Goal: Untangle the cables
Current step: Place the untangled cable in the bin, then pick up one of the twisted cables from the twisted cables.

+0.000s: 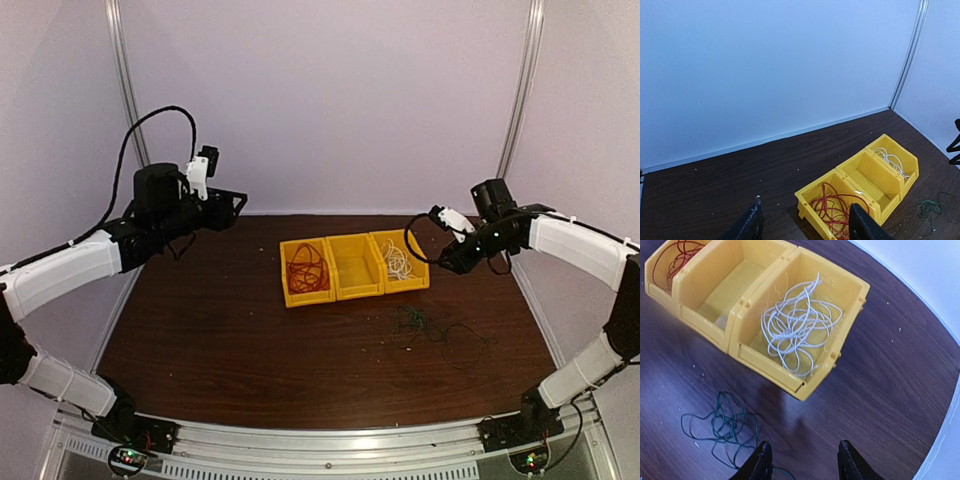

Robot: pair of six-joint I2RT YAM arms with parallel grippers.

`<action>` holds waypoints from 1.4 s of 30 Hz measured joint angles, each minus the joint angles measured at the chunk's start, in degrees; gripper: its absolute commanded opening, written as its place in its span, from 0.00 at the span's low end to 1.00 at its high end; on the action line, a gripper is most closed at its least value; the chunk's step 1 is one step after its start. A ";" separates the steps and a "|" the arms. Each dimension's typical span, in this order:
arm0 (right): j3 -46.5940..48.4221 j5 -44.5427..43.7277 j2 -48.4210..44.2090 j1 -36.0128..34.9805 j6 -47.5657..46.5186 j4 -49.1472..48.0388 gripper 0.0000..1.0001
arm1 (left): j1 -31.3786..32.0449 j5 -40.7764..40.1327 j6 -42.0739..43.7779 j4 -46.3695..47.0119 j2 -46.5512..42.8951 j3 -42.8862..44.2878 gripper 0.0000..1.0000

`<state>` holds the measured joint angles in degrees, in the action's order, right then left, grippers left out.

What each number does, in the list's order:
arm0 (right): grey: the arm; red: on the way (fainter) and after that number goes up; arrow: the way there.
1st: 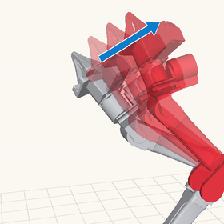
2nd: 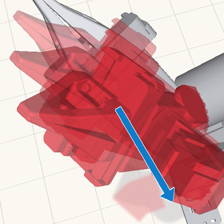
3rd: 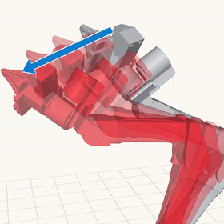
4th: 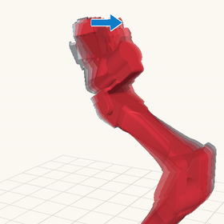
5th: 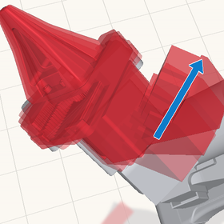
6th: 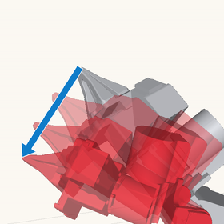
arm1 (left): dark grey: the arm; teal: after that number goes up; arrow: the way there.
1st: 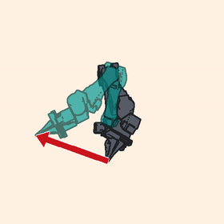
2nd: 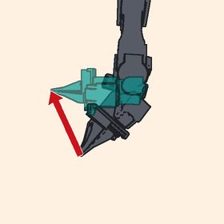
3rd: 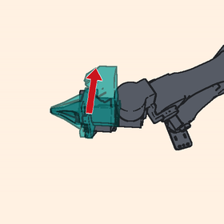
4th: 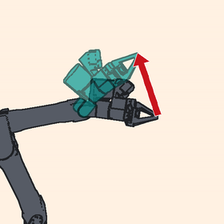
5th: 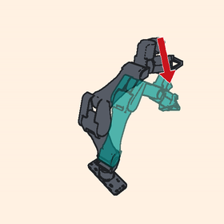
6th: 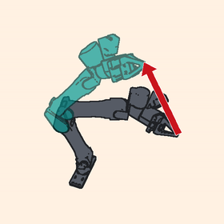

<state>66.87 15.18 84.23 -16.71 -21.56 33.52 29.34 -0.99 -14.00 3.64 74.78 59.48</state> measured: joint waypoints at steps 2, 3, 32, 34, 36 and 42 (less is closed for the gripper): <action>-4.28 -0.24 -4.20 2.01 -1.66 1.53 0.44 | 0.00 2.86 -0.13 0.79 0.94 -0.02 0.55; -6.51 -0.39 -6.60 3.41 -2.67 2.38 0.43 | 0.00 4.28 -0.13 1.09 1.53 -0.02 0.55; -30.01 0.68 -24.33 17.44 -44.68 20.31 0.49 | 24.35 16.83 -2.86 9.35 16.31 -1.92 0.58; -30.01 1.49 -22.91 17.31 -44.57 18.71 0.47 | 24.57 16.59 -3.58 10.45 16.31 -2.82 0.58; -30.05 2.01 -21.51 17.07 -44.30 16.87 0.42 | 24.63 16.17 -4.31 11.10 16.31 -3.63 0.58; -30.34 2.97 -19.06 15.50 -42.32 12.35 0.01 | 25.00 14.86 -4.66 12.66 16.28 -5.18 0.57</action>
<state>36.53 18.15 65.17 -1.21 -63.88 45.87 54.35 13.87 -18.65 16.29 91.07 54.30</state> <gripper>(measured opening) 0.177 0.578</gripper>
